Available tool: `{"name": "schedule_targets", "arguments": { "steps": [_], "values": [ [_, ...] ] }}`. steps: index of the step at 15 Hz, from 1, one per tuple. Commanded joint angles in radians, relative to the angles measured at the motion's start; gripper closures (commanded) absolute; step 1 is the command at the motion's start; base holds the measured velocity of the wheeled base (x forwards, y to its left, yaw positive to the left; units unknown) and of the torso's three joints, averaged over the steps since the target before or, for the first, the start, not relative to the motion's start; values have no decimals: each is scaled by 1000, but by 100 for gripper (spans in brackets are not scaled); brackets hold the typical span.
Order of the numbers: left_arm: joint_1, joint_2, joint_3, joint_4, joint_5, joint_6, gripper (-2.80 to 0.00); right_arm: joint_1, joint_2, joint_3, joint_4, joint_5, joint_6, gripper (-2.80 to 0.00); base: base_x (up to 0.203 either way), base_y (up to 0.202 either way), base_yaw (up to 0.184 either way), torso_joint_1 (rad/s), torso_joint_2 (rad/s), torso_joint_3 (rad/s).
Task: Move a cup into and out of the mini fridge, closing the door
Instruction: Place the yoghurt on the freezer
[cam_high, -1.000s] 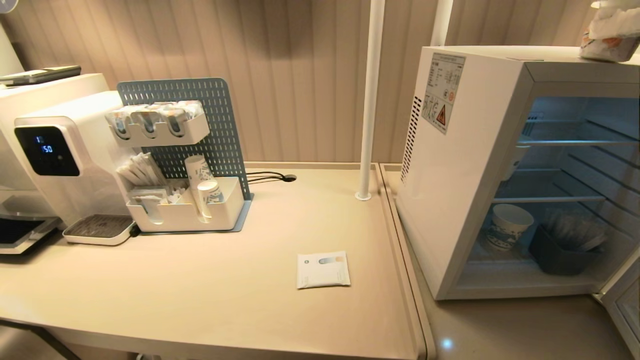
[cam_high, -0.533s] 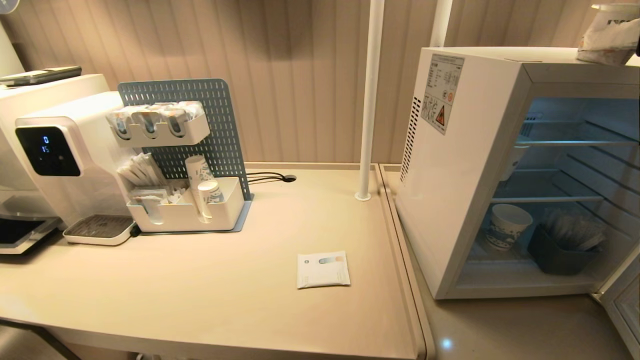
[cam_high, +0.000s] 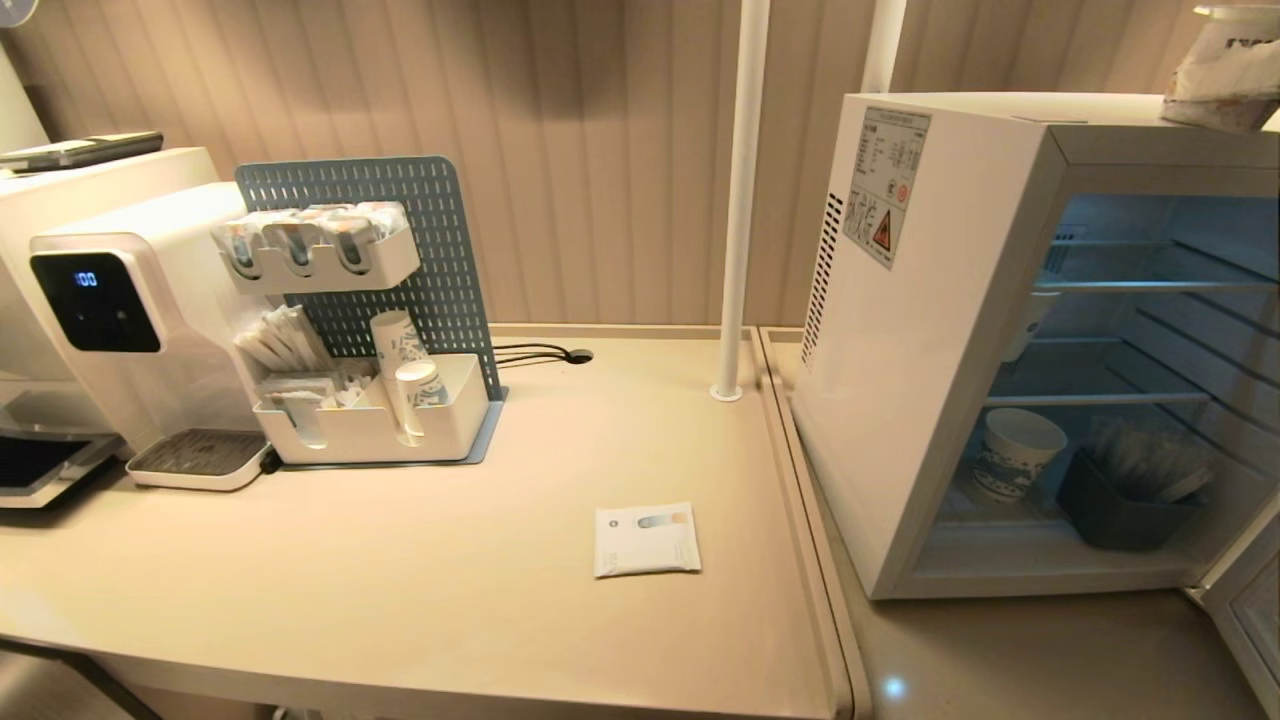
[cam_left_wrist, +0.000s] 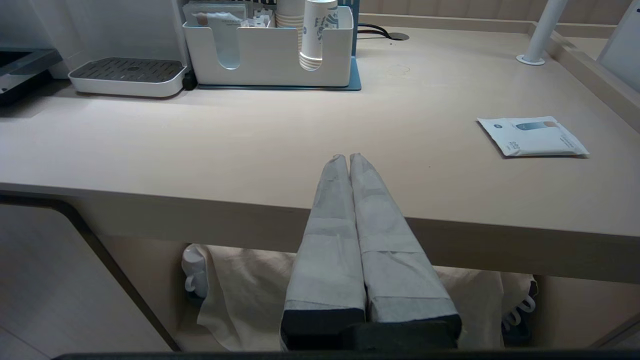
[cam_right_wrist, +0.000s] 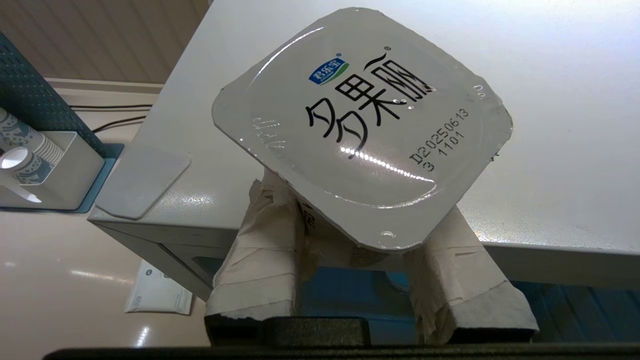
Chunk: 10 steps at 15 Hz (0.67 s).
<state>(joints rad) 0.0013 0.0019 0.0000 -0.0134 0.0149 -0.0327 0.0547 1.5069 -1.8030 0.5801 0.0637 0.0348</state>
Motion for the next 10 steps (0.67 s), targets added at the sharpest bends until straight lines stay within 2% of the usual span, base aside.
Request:
{"name": "schedule_targets", "arguments": {
  "steps": [1,2,10],
  "values": [
    [0,0,2,0,0,-1,0,2,-6,8,-3,1,0,0,0,0,0,0,0,0],
    [0,0,2,0,0,-1,0,2,-6,27,-8,-4,-5,-280,0,0,0,0,0,0],
    [0,0,2,0,0,-1,0,2,-38,74,-27,-2,-1,-280,0,0,0,0,0,0]
  ]
}}
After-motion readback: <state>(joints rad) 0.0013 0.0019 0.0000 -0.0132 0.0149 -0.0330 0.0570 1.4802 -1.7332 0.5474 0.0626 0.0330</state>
